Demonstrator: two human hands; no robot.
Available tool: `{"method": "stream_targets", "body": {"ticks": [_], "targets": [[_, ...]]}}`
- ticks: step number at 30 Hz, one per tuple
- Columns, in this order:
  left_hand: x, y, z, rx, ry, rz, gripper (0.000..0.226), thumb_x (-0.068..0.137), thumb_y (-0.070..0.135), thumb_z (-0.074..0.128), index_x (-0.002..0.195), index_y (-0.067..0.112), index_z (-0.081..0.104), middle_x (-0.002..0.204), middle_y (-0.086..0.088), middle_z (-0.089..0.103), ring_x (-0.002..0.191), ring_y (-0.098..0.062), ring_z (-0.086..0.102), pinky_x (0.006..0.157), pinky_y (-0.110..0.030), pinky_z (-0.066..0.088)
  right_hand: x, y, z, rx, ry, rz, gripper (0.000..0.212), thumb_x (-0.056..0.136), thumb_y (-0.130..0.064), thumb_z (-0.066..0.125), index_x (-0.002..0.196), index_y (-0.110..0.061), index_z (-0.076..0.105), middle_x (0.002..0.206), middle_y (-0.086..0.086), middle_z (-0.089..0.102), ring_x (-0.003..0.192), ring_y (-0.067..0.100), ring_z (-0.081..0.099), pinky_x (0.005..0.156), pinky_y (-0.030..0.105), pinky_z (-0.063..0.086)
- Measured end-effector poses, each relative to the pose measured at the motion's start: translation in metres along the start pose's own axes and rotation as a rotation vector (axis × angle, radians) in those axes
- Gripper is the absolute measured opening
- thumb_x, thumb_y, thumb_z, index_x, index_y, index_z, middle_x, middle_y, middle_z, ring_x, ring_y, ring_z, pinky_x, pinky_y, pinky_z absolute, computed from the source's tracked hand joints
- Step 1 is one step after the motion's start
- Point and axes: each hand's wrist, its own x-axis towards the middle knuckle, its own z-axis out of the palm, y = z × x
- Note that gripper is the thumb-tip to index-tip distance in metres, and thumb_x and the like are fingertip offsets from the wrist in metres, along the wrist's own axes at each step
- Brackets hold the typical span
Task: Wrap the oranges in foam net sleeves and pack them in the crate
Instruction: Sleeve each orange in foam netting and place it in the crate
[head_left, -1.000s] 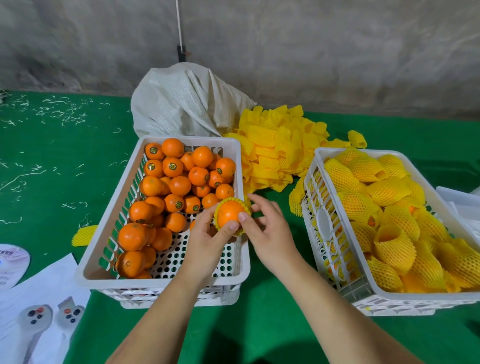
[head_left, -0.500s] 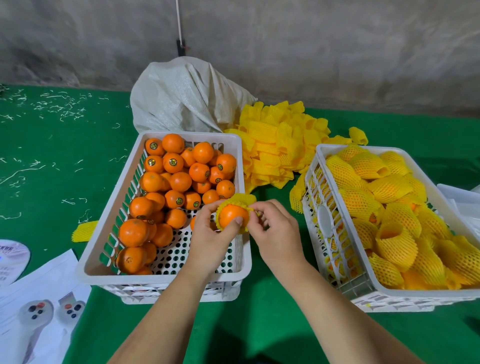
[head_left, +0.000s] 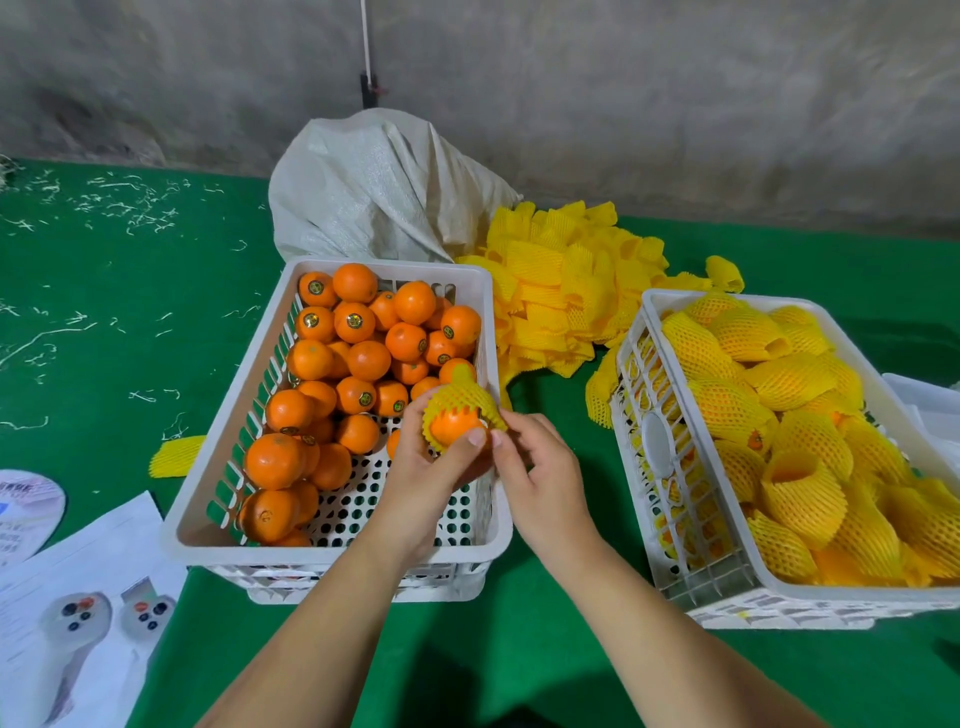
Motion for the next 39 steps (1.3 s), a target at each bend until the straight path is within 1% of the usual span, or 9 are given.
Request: {"method": "stream_targets", "body": {"ticks": [7, 11, 14, 18, 21, 25, 30, 35, 39], "targets": [[0.004, -0.01, 0.006, 0.3, 0.124, 0.089, 0.04, 0.087, 0.034, 0.085, 0.12, 0.036, 0.062, 0.109, 0.01, 0.074, 0.095, -0.011, 0.074, 0.077, -0.029, 0.061, 0.008, 0.0, -0.008, -0.189, 0.181, -0.038, 0.008, 0.093, -0.009, 0.069, 0.099, -0.012, 0.073, 0.089, -0.014, 0.058, 0.073, 0.004, 0.057, 0.065, 0.019, 0.043], [0.006, -0.01, 0.006, 0.312, 0.254, 0.121, 0.049, 0.078, 0.048, 0.081, 0.117, 0.027, 0.059, 0.1, 0.013, 0.073, 0.088, -0.005, 0.073, 0.07, -0.025, 0.061, -0.003, -0.009, 0.001, -0.266, 0.139, -0.157, 0.007, 0.091, -0.006, 0.069, 0.098, -0.007, 0.071, 0.091, -0.011, 0.054, 0.069, 0.002, 0.05, 0.062, 0.018, 0.043], [0.004, -0.011, 0.005, 0.29, 0.275, 0.112, 0.057, 0.075, 0.051, 0.08, 0.118, 0.023, 0.058, 0.098, 0.006, 0.073, 0.092, -0.014, 0.074, 0.077, -0.042, 0.065, -0.003, -0.013, 0.004, -0.303, 0.153, -0.276, 0.011, 0.093, -0.013, 0.063, 0.099, -0.006, 0.07, 0.094, -0.002, 0.06, 0.071, 0.01, 0.054, 0.059, 0.025, 0.049], [0.005, -0.006, 0.001, 0.154, 0.18, 0.037, 0.052, 0.08, 0.034, 0.078, 0.127, 0.031, 0.057, 0.105, 0.006, 0.075, 0.097, -0.014, 0.074, 0.078, -0.029, 0.062, -0.003, -0.016, 0.005, -0.279, 0.046, -0.157, 0.025, 0.093, -0.025, 0.065, 0.116, -0.017, 0.056, 0.112, -0.008, 0.049, 0.085, 0.009, 0.056, 0.069, 0.035, 0.056], [0.005, -0.001, -0.003, 0.02, 0.043, -0.048, 0.052, 0.08, 0.027, 0.078, 0.128, 0.037, 0.062, 0.116, -0.005, 0.076, 0.105, -0.022, 0.076, 0.081, -0.029, 0.062, -0.004, -0.016, 0.001, -0.256, 0.028, -0.145, 0.032, 0.096, -0.014, 0.064, 0.126, -0.016, 0.054, 0.124, -0.008, 0.044, 0.095, 0.004, 0.055, 0.073, 0.031, 0.057], [0.003, -0.005, 0.003, 0.166, -0.037, -0.046, 0.045, 0.087, 0.022, 0.083, 0.124, 0.037, 0.063, 0.114, -0.007, 0.077, 0.104, -0.025, 0.076, 0.084, -0.036, 0.064, 0.006, -0.02, -0.015, -0.257, 0.065, -0.209, 0.026, 0.096, -0.002, 0.059, 0.12, -0.009, 0.065, 0.122, -0.003, 0.048, 0.098, 0.003, 0.054, 0.074, 0.024, 0.054], [0.003, -0.007, 0.008, 0.317, 0.024, 0.091, 0.027, 0.095, 0.03, 0.076, 0.119, 0.023, 0.064, 0.091, 0.0, 0.073, 0.08, -0.017, 0.069, 0.068, -0.031, 0.057, 0.01, -0.027, -0.017, -0.316, 0.026, -0.285, 0.02, 0.095, 0.002, 0.064, 0.114, -0.002, 0.069, 0.117, 0.008, 0.057, 0.097, 0.015, 0.06, 0.074, 0.037, 0.059], [-0.001, -0.007, 0.004, 0.321, 0.118, 0.132, 0.03, 0.091, 0.02, 0.078, 0.116, 0.026, 0.064, 0.094, 0.001, 0.074, 0.08, -0.01, 0.067, 0.067, -0.028, 0.055, 0.0, -0.033, -0.003, -0.348, 0.011, -0.389, 0.018, 0.091, 0.002, 0.059, 0.105, 0.001, 0.071, 0.107, 0.01, 0.056, 0.088, 0.018, 0.059, 0.068, 0.025, 0.051], [-0.003, -0.002, 0.004, 0.234, 0.088, 0.181, 0.051, 0.086, 0.012, 0.076, 0.129, 0.031, 0.056, 0.105, 0.004, 0.074, 0.09, -0.012, 0.07, 0.074, -0.023, 0.058, 0.001, -0.032, -0.005, -0.312, 0.006, -0.37, 0.026, 0.088, -0.009, 0.06, 0.113, -0.006, 0.067, 0.114, 0.005, 0.054, 0.093, 0.015, 0.058, 0.07, 0.026, 0.052]]}}
